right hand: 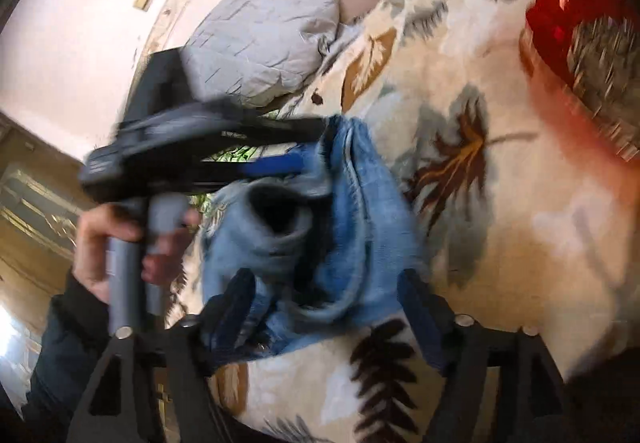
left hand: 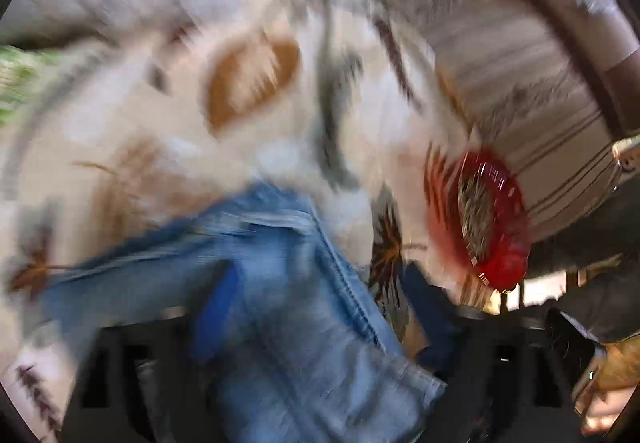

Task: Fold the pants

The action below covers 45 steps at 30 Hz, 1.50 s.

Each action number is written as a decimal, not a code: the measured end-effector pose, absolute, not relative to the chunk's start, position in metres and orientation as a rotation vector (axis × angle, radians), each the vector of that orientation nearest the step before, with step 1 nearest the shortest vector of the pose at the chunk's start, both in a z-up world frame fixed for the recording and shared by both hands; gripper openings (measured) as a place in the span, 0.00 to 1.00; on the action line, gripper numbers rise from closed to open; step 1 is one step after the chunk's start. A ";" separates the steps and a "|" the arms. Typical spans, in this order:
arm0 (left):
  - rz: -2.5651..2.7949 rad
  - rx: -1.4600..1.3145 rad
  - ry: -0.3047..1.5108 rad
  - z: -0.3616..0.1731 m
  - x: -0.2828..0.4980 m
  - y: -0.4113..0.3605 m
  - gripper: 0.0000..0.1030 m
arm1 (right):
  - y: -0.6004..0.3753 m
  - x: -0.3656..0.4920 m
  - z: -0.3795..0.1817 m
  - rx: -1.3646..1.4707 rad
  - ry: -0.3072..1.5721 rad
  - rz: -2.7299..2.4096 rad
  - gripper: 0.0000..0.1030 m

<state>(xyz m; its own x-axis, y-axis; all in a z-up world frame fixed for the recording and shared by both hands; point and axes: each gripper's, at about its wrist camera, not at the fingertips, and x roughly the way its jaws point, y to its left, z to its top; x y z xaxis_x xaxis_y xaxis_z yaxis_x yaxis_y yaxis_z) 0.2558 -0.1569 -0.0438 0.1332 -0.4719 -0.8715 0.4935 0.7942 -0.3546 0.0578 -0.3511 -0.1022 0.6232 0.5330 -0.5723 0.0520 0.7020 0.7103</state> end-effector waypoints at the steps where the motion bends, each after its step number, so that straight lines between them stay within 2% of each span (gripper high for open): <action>1: -0.676 0.012 1.196 -0.026 0.246 -0.136 0.98 | -0.356 0.053 -0.093 0.735 0.850 0.312 0.77; 6: -0.649 0.086 1.060 0.007 0.191 -0.067 0.98 | -0.360 0.052 -0.049 0.592 0.798 0.399 0.77; 12: -0.704 0.365 0.974 -0.021 0.107 -0.062 0.98 | -0.332 0.093 -0.035 0.501 0.916 0.551 0.77; 17: -0.726 0.475 0.925 -0.057 0.079 -0.080 0.98 | -0.304 0.119 -0.048 0.435 1.022 0.573 0.77; 18: -0.714 0.507 0.904 -0.065 0.077 -0.084 0.98 | -0.299 0.122 -0.052 0.409 1.040 0.575 0.74; 19: -0.695 0.557 0.879 -0.077 0.074 -0.090 0.98 | -0.294 0.125 -0.056 0.362 1.051 0.555 0.57; 20: -0.677 0.609 0.860 -0.086 0.072 -0.094 0.87 | -0.289 0.127 -0.059 0.322 1.059 0.545 0.40; 22: -0.641 0.699 0.877 -0.101 0.078 -0.101 0.43 | -0.282 0.126 -0.061 0.217 1.074 0.535 0.31; 25: -0.699 0.630 0.855 -0.083 0.078 -0.095 0.37 | -0.273 0.117 -0.050 0.025 1.047 0.512 0.28; 27: -0.734 0.649 0.863 -0.084 0.075 -0.097 0.22 | -0.274 0.116 -0.055 -0.077 1.063 0.479 0.28; 29: -0.729 0.637 0.922 -0.101 0.080 -0.098 0.21 | -0.280 0.126 -0.077 -0.055 1.134 0.457 0.28; 32: -0.728 0.517 0.986 -0.119 0.093 -0.090 0.21 | -0.278 0.138 -0.120 -0.019 1.191 0.445 0.28; 35: -0.753 0.397 1.038 -0.119 0.103 -0.076 0.23 | -0.281 0.137 -0.123 0.005 1.153 0.437 0.29; 39: -0.743 0.419 1.030 -0.114 0.101 -0.079 0.25 | -0.284 0.133 -0.120 -0.005 1.133 0.442 0.32; 40: -0.746 0.438 1.029 -0.110 0.099 -0.080 0.39 | -0.285 0.131 -0.116 -0.015 1.127 0.442 0.35; 41: -0.740 0.461 1.048 -0.105 0.094 -0.079 0.68 | -0.284 0.127 -0.109 -0.034 1.119 0.441 0.46; 42: -0.708 0.485 1.061 -0.100 0.089 -0.077 0.81 | -0.284 0.122 -0.099 -0.067 1.109 0.424 0.60; 43: -0.670 0.498 1.040 -0.090 0.084 -0.070 0.91 | -0.287 0.117 -0.088 -0.113 1.101 0.382 0.90; 44: -0.662 0.485 1.003 -0.078 0.079 -0.059 0.91 | -0.289 0.110 -0.075 -0.149 1.080 0.351 0.96; 45: -0.661 0.443 0.978 -0.065 0.078 -0.047 0.91 | -0.295 0.104 -0.063 -0.167 1.045 0.344 0.96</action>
<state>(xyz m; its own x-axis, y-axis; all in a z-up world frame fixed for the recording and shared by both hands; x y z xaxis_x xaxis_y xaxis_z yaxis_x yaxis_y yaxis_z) 0.0784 -0.0466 -0.0649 0.3908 -0.3102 -0.8666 0.6891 0.7228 0.0521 0.1044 -0.2948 -0.0630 0.4548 0.1990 -0.8681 -0.3560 0.9341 0.0276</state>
